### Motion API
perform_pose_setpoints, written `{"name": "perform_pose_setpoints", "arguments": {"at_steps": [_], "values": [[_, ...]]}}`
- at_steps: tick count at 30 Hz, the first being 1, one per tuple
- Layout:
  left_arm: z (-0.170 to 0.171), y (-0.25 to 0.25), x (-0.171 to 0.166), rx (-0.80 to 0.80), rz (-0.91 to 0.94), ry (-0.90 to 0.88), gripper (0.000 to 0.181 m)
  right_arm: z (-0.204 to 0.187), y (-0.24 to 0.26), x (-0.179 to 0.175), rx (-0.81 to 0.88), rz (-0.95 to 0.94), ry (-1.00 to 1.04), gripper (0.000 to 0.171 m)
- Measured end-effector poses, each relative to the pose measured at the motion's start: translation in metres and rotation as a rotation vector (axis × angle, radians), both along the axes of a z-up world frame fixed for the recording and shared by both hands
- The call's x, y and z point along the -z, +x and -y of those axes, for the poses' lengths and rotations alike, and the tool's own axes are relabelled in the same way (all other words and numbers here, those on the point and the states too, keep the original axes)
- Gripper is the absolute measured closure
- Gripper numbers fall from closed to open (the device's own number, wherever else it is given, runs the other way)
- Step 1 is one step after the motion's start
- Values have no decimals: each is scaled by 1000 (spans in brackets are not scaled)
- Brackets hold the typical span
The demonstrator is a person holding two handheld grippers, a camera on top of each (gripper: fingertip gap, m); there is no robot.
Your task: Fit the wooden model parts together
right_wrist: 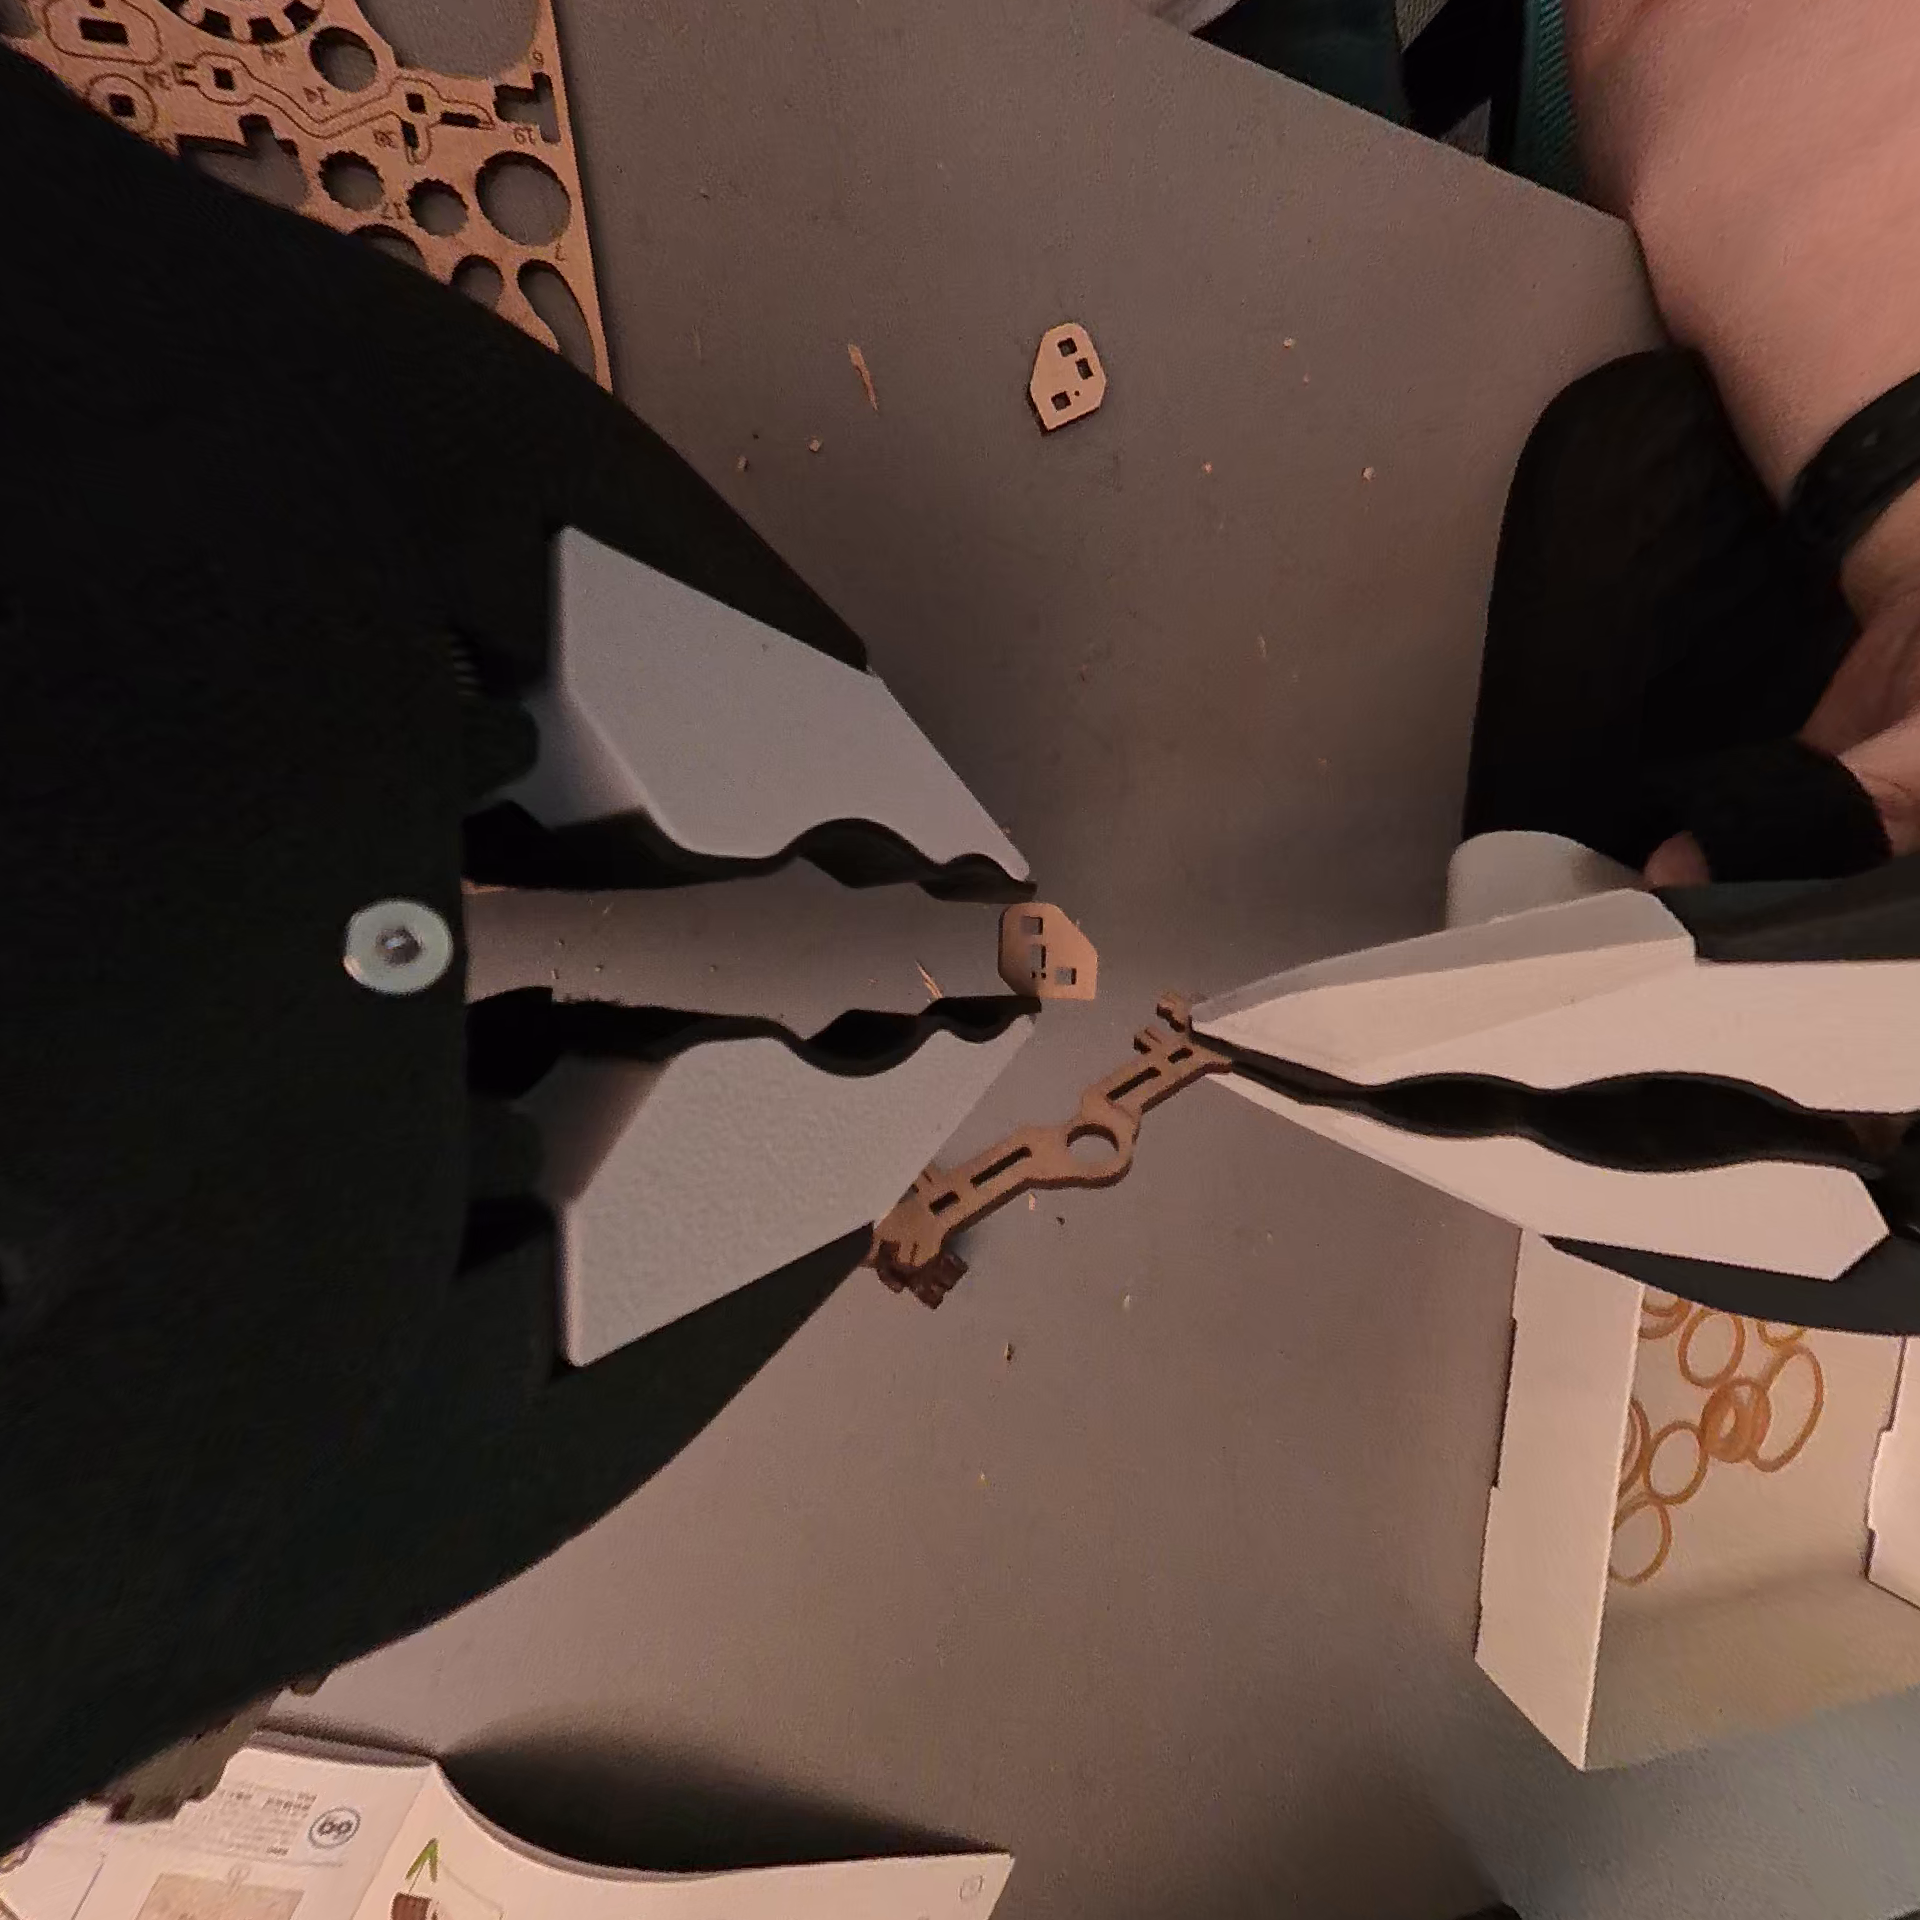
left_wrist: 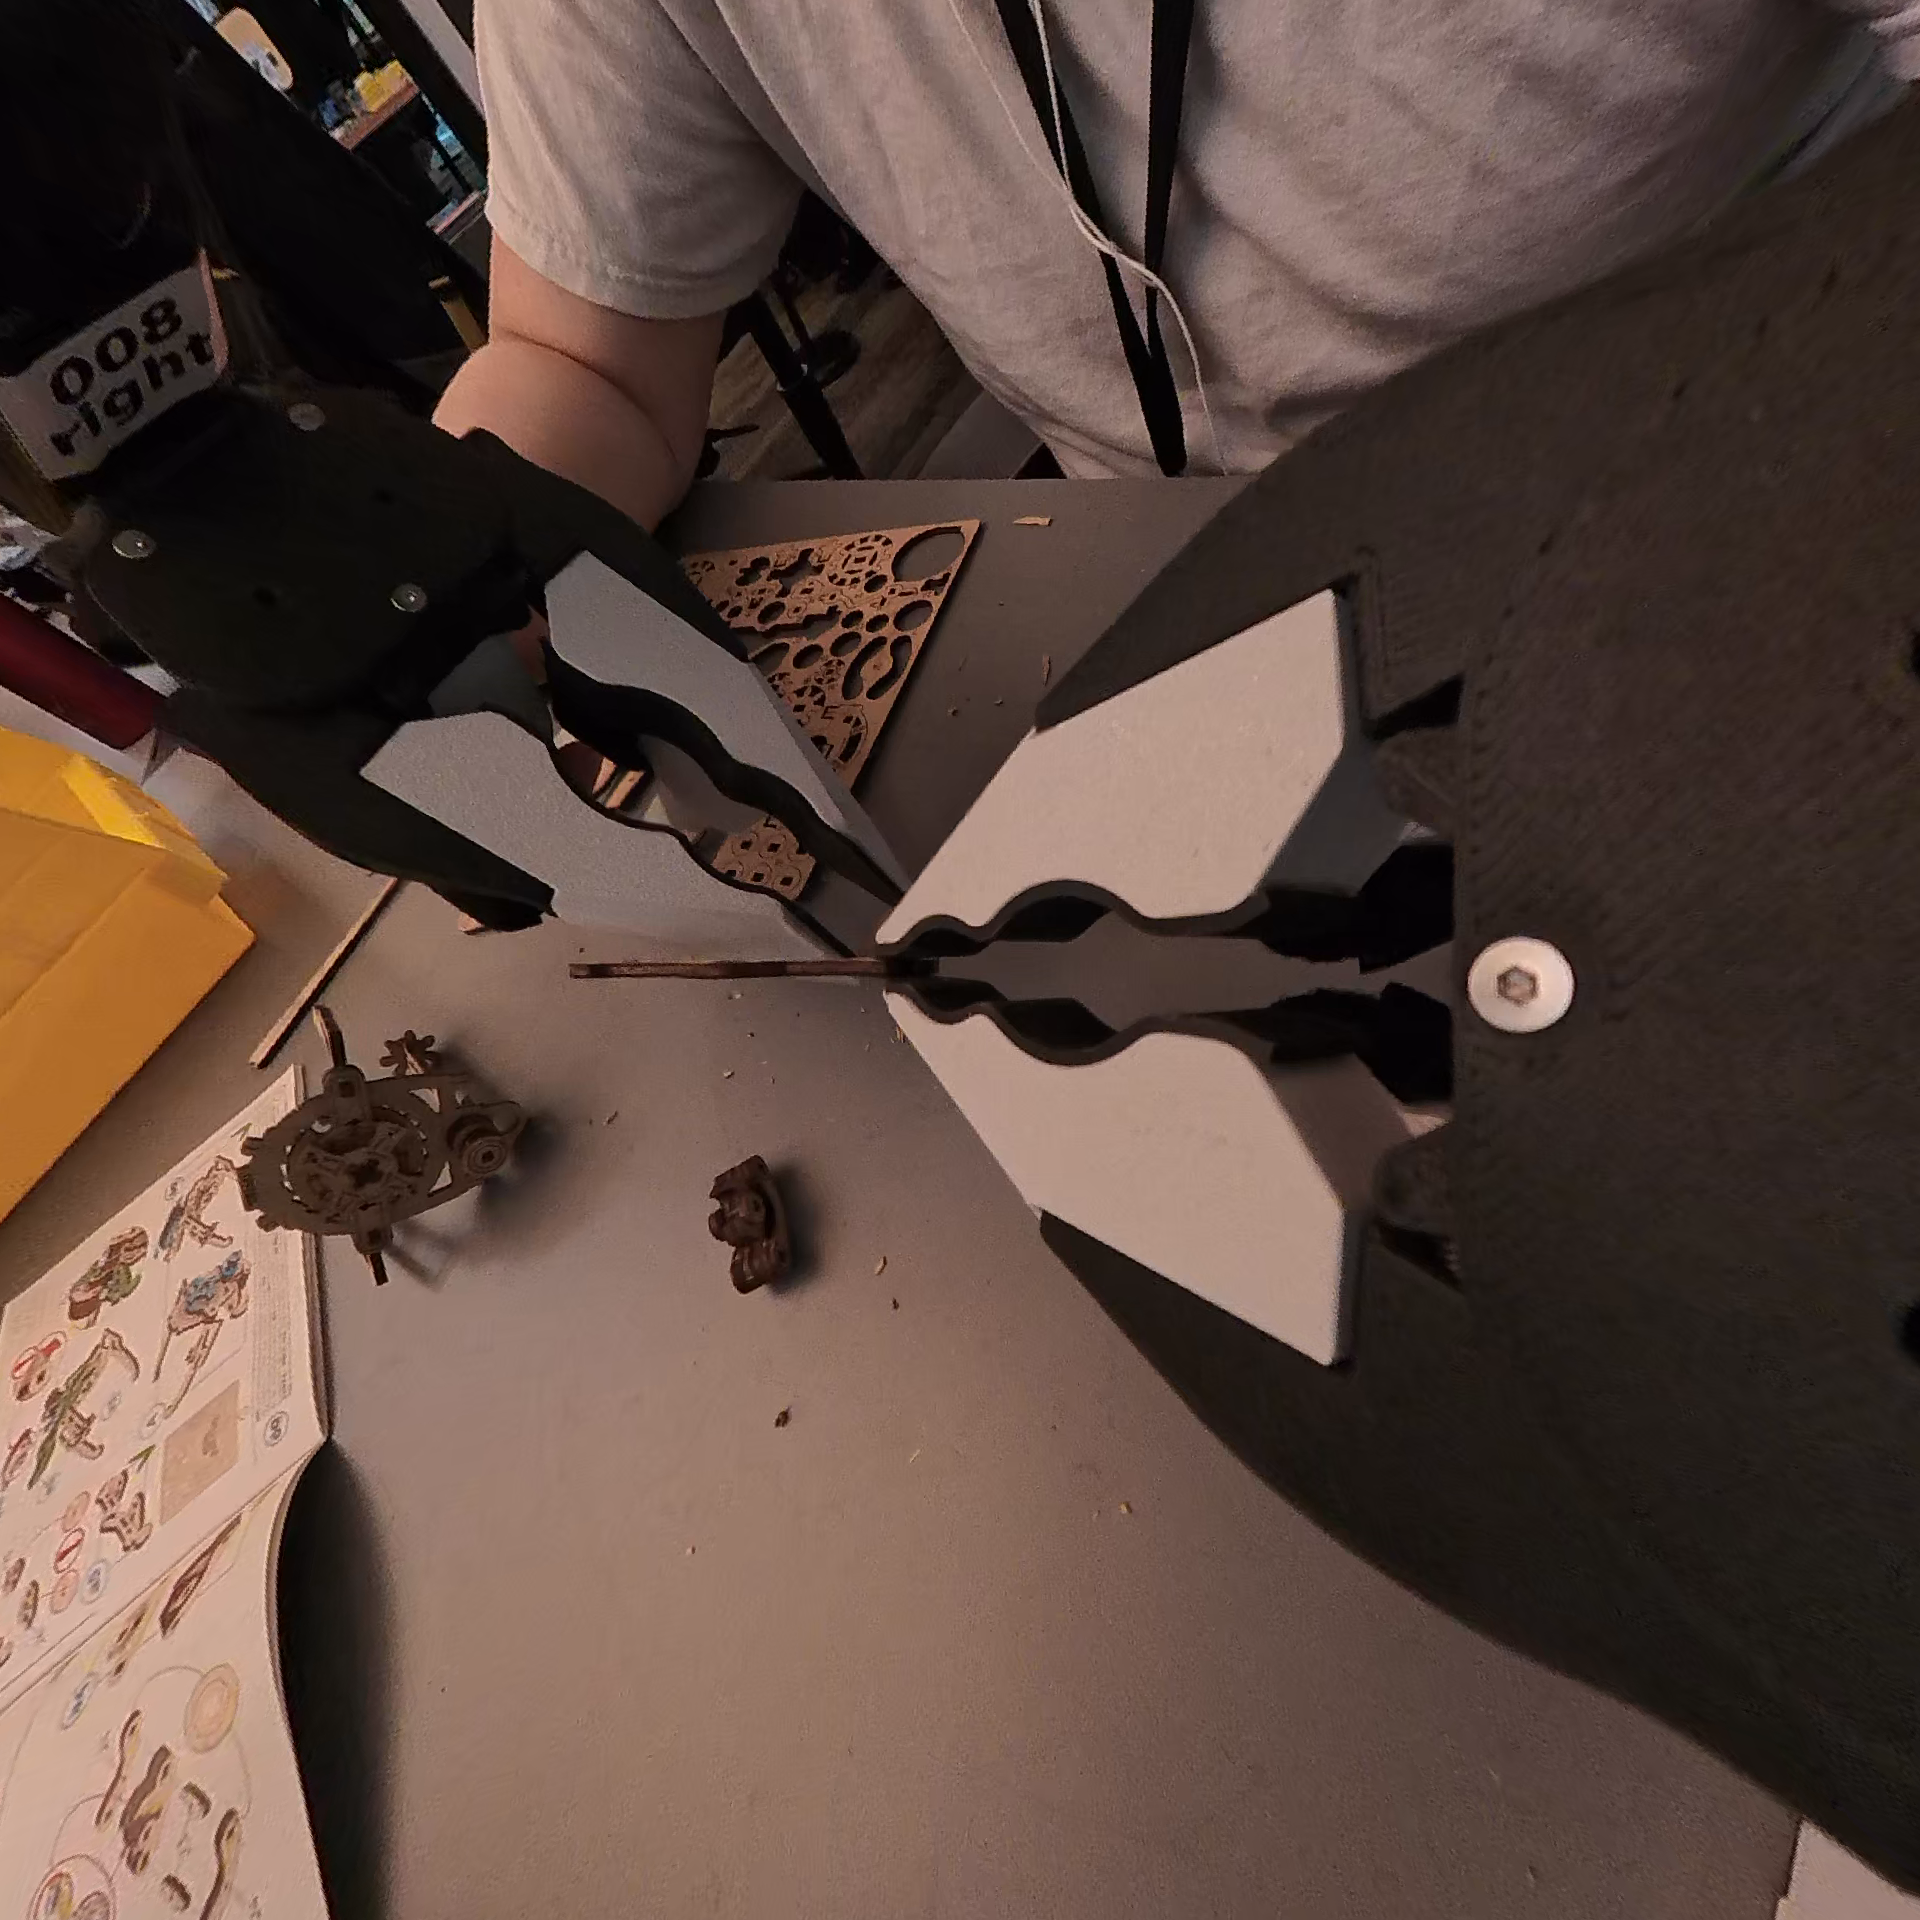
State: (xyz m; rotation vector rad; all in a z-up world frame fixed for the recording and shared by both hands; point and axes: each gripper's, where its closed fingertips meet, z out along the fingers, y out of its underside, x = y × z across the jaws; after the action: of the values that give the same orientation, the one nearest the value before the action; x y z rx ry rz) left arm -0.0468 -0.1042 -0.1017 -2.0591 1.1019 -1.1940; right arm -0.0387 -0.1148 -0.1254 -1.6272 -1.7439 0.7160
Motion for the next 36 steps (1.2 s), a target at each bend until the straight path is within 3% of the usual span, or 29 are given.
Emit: {"name": "perform_pose_setpoints", "arguments": {"at_steps": [36], "values": [[1,2,-3,13,17,11,181,-3,1,-11,11,-62,-39,154]]}}
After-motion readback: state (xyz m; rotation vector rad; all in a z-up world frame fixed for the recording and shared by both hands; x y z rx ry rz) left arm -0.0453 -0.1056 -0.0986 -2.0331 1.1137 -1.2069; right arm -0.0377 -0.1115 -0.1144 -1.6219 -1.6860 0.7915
